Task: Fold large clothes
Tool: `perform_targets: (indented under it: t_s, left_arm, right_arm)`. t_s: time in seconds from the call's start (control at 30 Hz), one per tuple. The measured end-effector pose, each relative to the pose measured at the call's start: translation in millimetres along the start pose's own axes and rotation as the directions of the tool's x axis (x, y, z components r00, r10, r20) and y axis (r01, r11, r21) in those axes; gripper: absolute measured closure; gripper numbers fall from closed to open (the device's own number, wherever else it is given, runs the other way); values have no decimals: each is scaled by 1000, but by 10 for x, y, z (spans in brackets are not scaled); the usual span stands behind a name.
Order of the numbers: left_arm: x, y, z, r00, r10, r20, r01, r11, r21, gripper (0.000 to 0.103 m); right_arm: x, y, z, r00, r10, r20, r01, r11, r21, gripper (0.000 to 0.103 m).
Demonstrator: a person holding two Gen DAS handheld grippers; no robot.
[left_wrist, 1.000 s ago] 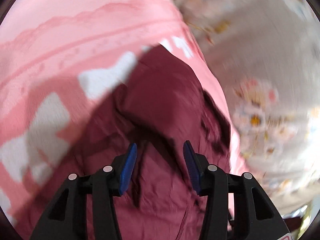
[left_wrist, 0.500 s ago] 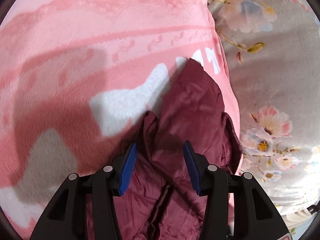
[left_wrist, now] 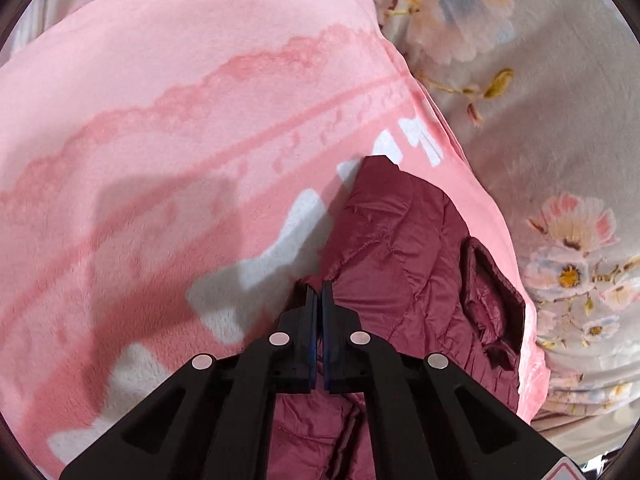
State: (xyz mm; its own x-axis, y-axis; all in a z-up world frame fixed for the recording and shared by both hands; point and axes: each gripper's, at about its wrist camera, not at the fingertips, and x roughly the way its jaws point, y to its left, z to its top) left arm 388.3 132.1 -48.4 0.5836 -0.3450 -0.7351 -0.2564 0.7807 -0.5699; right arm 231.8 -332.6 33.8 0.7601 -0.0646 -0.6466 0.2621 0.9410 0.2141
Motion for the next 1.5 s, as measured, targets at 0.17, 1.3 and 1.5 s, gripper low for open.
perform_targets:
  t_s: [0.17, 1.3, 1.5]
  left_arm:
    - [104, 21, -63, 999, 10, -31, -10, 1000, 3, 103]
    - [328, -118, -158, 987, 162, -14, -158, 978, 135, 98]
    - [189, -319, -272, 970, 242, 17, -236, 924, 301, 97]
  right_arm:
    - [168, -18, -154, 998, 31, -59, -28, 998, 52, 67]
    - [654, 153, -626, 968, -178, -178, 149, 975, -162, 101]
    - [391, 46, -536, 956, -240, -168, 223, 968, -114, 66]
